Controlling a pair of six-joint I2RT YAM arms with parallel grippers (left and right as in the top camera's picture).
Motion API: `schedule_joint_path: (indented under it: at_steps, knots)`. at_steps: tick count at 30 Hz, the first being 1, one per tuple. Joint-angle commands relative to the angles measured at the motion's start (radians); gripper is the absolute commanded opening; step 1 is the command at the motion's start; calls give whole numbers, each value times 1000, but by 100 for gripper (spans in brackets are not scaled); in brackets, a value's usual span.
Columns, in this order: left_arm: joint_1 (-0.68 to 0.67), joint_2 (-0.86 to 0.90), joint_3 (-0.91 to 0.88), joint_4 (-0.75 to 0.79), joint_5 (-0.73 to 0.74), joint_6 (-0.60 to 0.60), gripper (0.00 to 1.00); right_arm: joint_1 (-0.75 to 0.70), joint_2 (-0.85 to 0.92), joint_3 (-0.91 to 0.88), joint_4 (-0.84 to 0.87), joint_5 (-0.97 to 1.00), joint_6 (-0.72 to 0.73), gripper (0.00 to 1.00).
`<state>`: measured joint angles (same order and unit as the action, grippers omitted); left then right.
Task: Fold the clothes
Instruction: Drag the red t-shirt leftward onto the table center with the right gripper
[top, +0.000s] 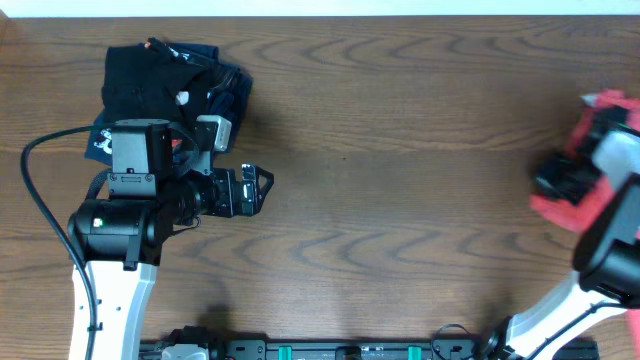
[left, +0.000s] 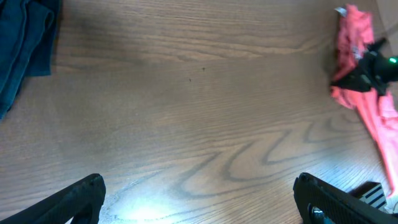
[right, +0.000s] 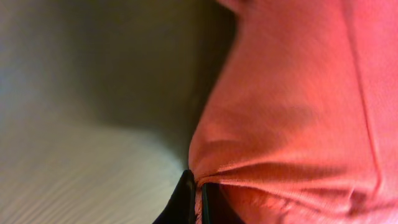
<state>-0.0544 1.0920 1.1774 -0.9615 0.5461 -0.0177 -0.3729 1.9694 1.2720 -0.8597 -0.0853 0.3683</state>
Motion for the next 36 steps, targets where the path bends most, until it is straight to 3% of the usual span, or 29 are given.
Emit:
schedule_joint_path:
  at_steps: [1, 8, 13, 14, 15, 16, 17, 21, 29, 36]
  knots:
    - [-2, -2, 23, 1, -12, 21, 98, 180, -45, -12, -12, -163, -44, 1]
    - [-1, -3, 23, -11, -114, 21, 98, 574, -45, -12, -15, -165, -44, 1]
    - [-2, -3, 23, -26, -118, 21, 98, 738, -54, -11, 5, -56, -23, 2]
    - [-2, -2, 23, -26, -118, 21, 98, 748, -63, -10, 14, -9, -5, 10]
    - [-2, -2, 23, -26, -118, 21, 98, 749, -72, -9, 26, 32, 10, 23]
    - [-2, -2, 23, -25, -118, 21, 98, 738, -87, -9, 42, 68, 23, 43]
    - [-2, -2, 23, -25, -118, 21, 98, 722, -103, -9, 61, 80, 24, 51]
    - [-2, -2, 23, -25, -117, 21, 98, 591, -185, -9, 167, 53, -16, 63]
    - [-2, -2, 23, -25, -117, 21, 98, 290, -204, -9, 323, -107, -34, 60]
    - [-2, -2, 23, -21, -117, 21, 98, 240, -81, -9, 401, -198, -146, 57]
